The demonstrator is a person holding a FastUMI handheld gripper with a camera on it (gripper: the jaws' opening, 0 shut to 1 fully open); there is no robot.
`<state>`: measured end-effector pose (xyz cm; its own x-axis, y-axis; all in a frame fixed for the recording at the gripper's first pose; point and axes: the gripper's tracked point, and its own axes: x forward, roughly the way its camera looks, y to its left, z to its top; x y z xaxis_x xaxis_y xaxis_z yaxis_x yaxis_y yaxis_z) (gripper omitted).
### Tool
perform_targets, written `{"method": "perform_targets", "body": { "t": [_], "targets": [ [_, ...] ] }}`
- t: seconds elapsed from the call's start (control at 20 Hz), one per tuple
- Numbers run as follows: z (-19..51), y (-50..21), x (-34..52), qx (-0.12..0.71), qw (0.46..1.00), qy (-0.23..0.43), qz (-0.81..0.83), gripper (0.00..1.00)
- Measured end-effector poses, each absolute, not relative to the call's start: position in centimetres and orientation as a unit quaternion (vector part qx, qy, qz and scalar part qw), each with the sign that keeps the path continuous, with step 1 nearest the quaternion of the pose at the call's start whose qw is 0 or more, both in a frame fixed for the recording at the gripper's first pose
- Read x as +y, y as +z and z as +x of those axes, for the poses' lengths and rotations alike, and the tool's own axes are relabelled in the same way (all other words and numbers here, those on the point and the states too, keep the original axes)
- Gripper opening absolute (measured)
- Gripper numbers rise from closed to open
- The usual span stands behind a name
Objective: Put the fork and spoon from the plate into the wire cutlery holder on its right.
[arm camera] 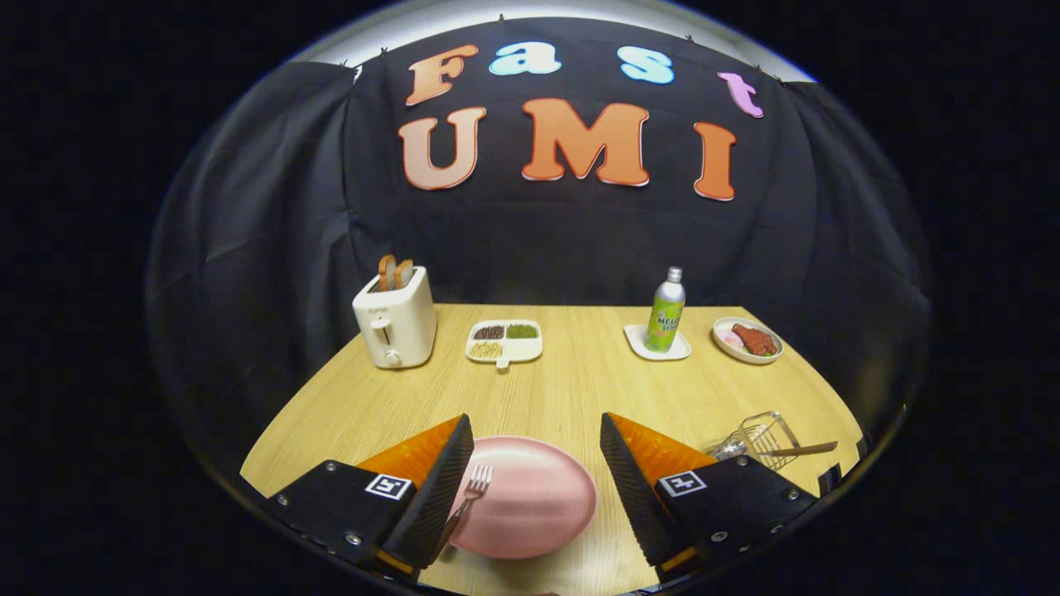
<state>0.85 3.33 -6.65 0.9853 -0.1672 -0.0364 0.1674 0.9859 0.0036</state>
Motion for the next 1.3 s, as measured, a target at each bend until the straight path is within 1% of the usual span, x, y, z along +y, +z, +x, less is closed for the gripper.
{"method": "perform_targets", "body": {
  "t": [0.55, 0.65, 0.75, 0.85, 1.0, 1.05, 1.1, 1.15, 1.2, 1.3],
  "targets": [
    [3.5, -18.5, 7.9, 0.193, 0.98, -0.052, 0.02, 0.93],
    [4.1, -20.0, 8.3, 0.222, 0.973, -0.052, 0.025, 0.92],
    [4.4, -21.2, 8.6, 0.249, 0.967, -0.05, 0.027, 0.89],
    [4.8, -21.7, 8.9, 0.265, 0.963, -0.046, 0.019, 0.79],
    [5.0, -22.5, 9.4, 0.281, 0.959, -0.039, 0.005, 0.53],
    [5.0, -22.8, 9.5, 0.292, 0.956, -0.037, 0.003, 0.47],
    [4.9, -23.3, 9.7, 0.305, 0.952, -0.032, 0.001, 0.35],
    [5.0, -23.3, 9.7, 0.306, 0.951, -0.032, 0.0, 0.3],
    [5.1, -23.3, 9.3, 0.311, 0.95, -0.032, -0.003, 0.22],
    [5.1, -23.3, 9.2, 0.321, 0.947, -0.029, 0.0, 0.14]
  ]
}}
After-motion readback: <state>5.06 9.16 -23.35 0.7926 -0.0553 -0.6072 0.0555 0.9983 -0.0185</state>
